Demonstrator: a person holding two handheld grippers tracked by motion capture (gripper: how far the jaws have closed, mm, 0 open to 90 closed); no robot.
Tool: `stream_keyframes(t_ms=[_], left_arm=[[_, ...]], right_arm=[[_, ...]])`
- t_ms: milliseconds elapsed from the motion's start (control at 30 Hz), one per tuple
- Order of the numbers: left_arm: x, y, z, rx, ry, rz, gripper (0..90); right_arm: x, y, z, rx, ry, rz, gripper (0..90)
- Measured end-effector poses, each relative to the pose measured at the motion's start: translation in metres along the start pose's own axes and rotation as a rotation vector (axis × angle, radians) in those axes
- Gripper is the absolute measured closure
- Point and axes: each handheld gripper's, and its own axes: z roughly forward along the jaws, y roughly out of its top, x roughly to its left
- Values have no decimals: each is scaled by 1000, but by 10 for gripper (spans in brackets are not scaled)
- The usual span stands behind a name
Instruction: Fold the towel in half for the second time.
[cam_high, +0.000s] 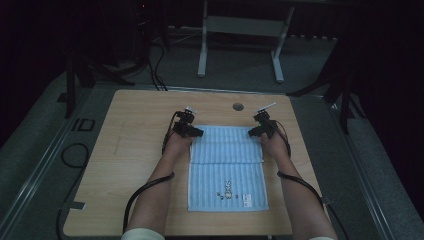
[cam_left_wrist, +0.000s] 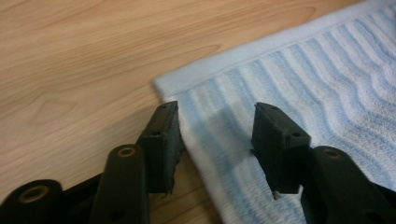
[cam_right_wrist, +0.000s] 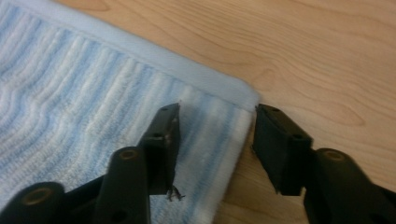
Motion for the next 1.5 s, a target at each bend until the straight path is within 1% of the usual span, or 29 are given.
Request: stream_keyframes(t_ms=[100, 167, 233, 333, 367, 500, 533, 567, 600, 667, 733, 833, 867, 900, 933, 967, 1000, 1067, 1100, 1133, 1167, 1233, 1267, 1300, 1333, 1400, 1433, 1467, 1500], left_arm=[[-5, 2, 2, 13, 6, 17, 815], [-7, 3, 0, 0, -10, 8, 858], [-8, 6, -5, -9, -32, 16, 865], [-12, 11, -18, -42, -65, 18, 868], [-13, 14, -25, -57, -58, 26, 868], [-16, 24, -54, -111, -83, 44, 868], [-16, 24, -54, -111, -83, 44, 868], [-17, 28, -69, -136, -88, 53, 868], [-17, 30, -81, -164, -104, 60, 868], [-18, 34, -96, -181, -102, 71, 868], [-20, 37, -110, -218, -111, 77, 867], [-26, 39, -134, -286, -130, 92, 867], [-27, 39, -140, -294, -127, 101, 867], [-27, 39, -140, -294, -127, 101, 867], [-30, 39, -156, -329, -139, 108, 867], [-31, 38, -161, -336, -139, 114, 867], [-34, 36, -168, -353, -128, 123, 867], [-36, 30, -179, -375, -154, 131, 866], [-36, 30, -179, -375, -154, 131, 866], [-43, 16, -188, -394, -140, 164, 866], [-46, 10, -190, -400, -155, 175, 866], [-53, -9, -190, -397, -142, 212, 865], [-55, -19, -188, -396, -160, 213, 865], [-55, -19, -188, -396, -160, 213, 865], [-57, -38, -180, -366, -174, 194, 865], [-59, -55, -168, -326, -208, 172, 865], [-61, -62, -161, -303, -196, 178, 865], [-62, -71, -153, -286, -210, 167, 865], [-62, -71, -153, -286, -210, 167, 865]], right_arm=[[8, 1, -1, 1, -14, -48, 843], [11, 2, -5, 3, -17, -58, 865], [11, 4, -12, -3, -19, -82, 869], [7, 7, -28, -35, -2, -81, 872], [6, 9, -34, -45, 0, -77, 872], [1, 14, -59, -105, 11, -73, 872], [1, 14, -59, -105, 11, -73, 872], [1, 16, -76, -135, 30, -74, 872], [2, 17, -81, -151, 22, -81, 871], [3, 19, -93, -186, 26, -89, 872], [7, 22, -108, -226, 3, -116, 871], [12, 25, -134, -297, 13, -135, 871], [15, 25, -145, -317, 5, -146, 870], [15, 25, -145, -317, 5, -146, 870], [19, 24, -161, -354, 3, -172, 870], [21, 23, -170, -374, 3, -179, 870], [22, 21, -177, -391, 10, -185, 870], [27, 12, -195, -438, 18, -208, 870], [27, 12, -195, -438, 18, -208, 870], [30, 0, -207, -477, 46, -220, 870], [32, -8, -211, -488, 55, -231, 870], [36, -24, -214, -502, 65, -251, 869], [39, -34, -214, -506, 83, -252, 870], [41, -44, -211, -511, 91, -260, 870], [45, -56, -206, -493, 85, -277, 870], [48, -71, -197, -477, 104, -277, 869], [50, -79, -190, -460, 106, -276, 870], [52, -87, -183, -440, 105, -279, 870], [54, -96, -174, -421, 115, -271, 869]])
